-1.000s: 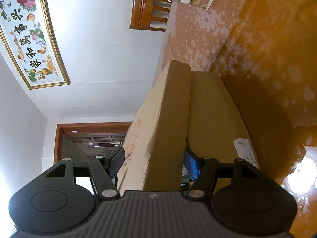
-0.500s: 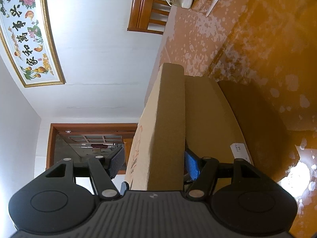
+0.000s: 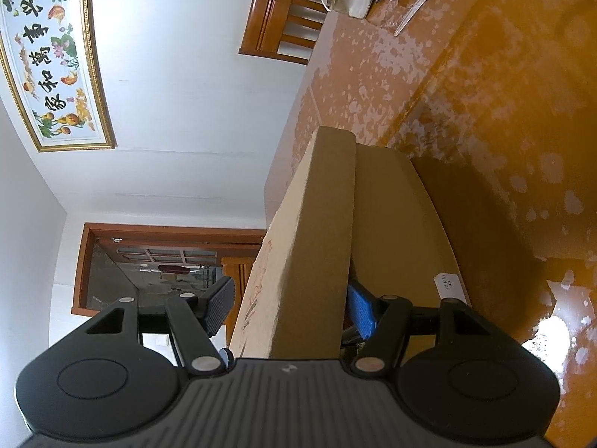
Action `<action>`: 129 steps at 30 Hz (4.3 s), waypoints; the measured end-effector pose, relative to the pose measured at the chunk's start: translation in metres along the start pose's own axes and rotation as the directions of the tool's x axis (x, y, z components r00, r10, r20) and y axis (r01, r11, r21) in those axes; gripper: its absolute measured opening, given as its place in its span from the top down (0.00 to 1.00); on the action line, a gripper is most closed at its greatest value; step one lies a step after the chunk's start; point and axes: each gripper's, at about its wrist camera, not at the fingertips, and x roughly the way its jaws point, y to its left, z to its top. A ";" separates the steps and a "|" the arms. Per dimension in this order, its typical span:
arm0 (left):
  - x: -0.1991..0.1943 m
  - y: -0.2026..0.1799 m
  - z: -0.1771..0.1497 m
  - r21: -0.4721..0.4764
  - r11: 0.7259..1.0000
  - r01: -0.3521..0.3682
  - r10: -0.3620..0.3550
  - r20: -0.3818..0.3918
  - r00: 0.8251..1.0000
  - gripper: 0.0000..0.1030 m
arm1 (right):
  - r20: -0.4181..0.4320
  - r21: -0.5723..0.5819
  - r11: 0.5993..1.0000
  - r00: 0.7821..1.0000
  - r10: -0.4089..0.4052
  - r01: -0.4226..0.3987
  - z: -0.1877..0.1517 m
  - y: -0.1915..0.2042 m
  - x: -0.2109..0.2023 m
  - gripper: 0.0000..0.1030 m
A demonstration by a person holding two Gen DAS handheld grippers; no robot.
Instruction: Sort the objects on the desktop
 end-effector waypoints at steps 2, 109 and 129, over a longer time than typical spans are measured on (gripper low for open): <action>-0.001 -0.002 0.001 -0.001 1.000 0.005 -0.005 -0.007 1.000 0.33 | 0.002 0.000 1.000 1.000 -0.001 0.001 -0.001 0.000 -0.001 0.32; -0.006 0.002 0.111 0.404 0.796 -0.451 0.552 -0.177 0.815 0.01 | 0.098 -0.488 0.798 0.931 -0.353 0.354 -0.045 0.094 0.038 0.00; -0.013 0.003 0.095 0.453 0.776 -0.440 0.552 -0.149 0.820 0.01 | 0.090 -0.483 0.799 0.928 -0.363 0.359 -0.049 0.087 0.036 0.00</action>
